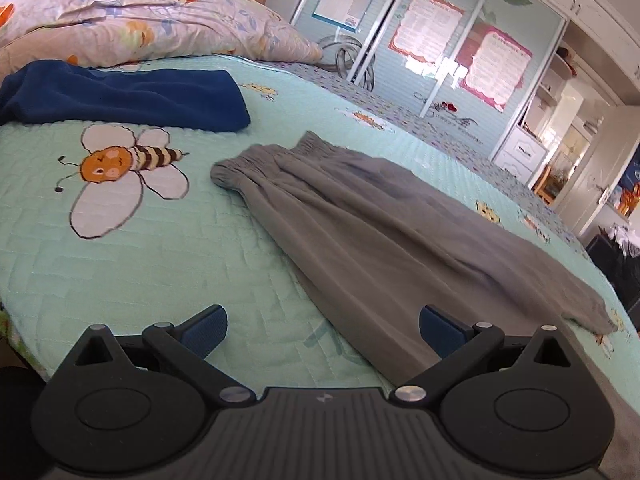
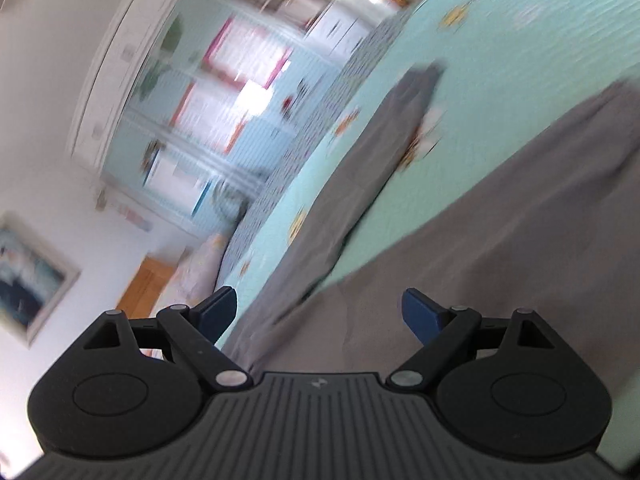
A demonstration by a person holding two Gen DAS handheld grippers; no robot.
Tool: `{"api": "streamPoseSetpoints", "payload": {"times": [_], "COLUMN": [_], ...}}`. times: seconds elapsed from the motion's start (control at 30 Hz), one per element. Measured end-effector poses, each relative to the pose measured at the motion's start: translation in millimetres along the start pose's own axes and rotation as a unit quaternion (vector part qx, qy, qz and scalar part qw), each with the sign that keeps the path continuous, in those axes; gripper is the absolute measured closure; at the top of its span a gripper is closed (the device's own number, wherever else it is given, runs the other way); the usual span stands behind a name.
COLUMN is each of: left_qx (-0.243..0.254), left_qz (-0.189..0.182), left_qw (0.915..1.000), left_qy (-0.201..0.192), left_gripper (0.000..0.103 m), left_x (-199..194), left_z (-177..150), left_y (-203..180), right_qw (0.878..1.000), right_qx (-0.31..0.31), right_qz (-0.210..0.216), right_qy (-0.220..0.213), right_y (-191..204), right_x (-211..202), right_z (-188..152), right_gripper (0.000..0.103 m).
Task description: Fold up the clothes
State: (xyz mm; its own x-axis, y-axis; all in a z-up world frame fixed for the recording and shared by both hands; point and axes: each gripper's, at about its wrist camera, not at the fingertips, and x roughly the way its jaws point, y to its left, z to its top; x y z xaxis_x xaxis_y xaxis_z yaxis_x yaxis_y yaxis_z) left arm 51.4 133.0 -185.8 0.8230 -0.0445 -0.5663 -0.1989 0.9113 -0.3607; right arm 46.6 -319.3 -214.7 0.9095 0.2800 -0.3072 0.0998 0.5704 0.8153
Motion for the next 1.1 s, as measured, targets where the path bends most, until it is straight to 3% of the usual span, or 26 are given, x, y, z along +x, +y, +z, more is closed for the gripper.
{"api": "streamPoseSetpoints", "payload": {"times": [0.17,0.3,0.37,0.43,0.47,0.53,0.6,0.67,0.73,0.87,0.97,1.1], "left_qx": [0.017,0.054,0.068,0.079,0.082,0.088,0.088,0.086,0.089,0.089,0.085,0.074], "left_qz": [0.006,0.016,0.021,0.026,0.029,0.033,0.038,0.040,0.038,0.032,0.035,0.035], "left_qw": [0.9998,0.9979,0.9964,0.9947,0.9939,0.9924,0.9915,0.9904,0.9886,0.9889,0.9891,0.9897], "left_qy": [0.000,-0.030,-0.046,-0.060,-0.067,-0.079,-0.088,-0.100,-0.115,-0.114,-0.115,-0.118], "left_gripper": [0.001,0.001,0.001,0.001,0.001,0.001,0.001,0.001,0.001,0.001,0.001,0.001], "left_x": [-3.7,-13.1,-15.7,-17.1,-16.6,-13.1,-8.6,-5.8,-7.0,-7.8,-9.0,-7.3], "left_z": [-11.0,-18.3,-21.0,-22.6,-22.8,-23.1,-22.0,-19.5,-18.5,-18.7,-18.0,-14.7], "left_y": [-1.3,-0.9,2.5,6.4,8.3,11.2,12.4,11.3,8.8,10.7,16.4,22.3], "right_qw": [0.992,0.977,0.975,0.980,0.982,0.987,0.991,0.991,0.987,0.954,0.942,0.945], "right_qx": [-0.059,-0.083,-0.091,-0.093,-0.094,-0.099,-0.110,-0.112,-0.142,-0.233,-0.251,-0.224], "right_qz": [0.053,0.107,0.088,0.059,0.049,0.021,-0.044,-0.051,-0.004,0.093,0.097,0.085], "right_qy": [0.098,0.162,0.180,0.165,0.155,0.123,0.064,0.041,0.071,0.164,0.202,0.224], "right_y": [58.3,102.4,102.8,89.4,83.8,75.1,73.4,83.0,111.7,189.3,227.6,248.4], "right_x": [109.8,199.9,231.0,238.4,233.3,213.4,185.6,169.4,174.3,236.2,300.6,376.2], "right_z": [-48.5,-100.5,-118.0,-118.3,-112.7,-97.1,-81.4,-74.3,-80.8,-115.7,-131.0,-129.0], "right_gripper": [0.013,0.013,0.014,0.039,0.041,0.037,0.026,0.022,0.017,0.016,0.016,0.016]}}
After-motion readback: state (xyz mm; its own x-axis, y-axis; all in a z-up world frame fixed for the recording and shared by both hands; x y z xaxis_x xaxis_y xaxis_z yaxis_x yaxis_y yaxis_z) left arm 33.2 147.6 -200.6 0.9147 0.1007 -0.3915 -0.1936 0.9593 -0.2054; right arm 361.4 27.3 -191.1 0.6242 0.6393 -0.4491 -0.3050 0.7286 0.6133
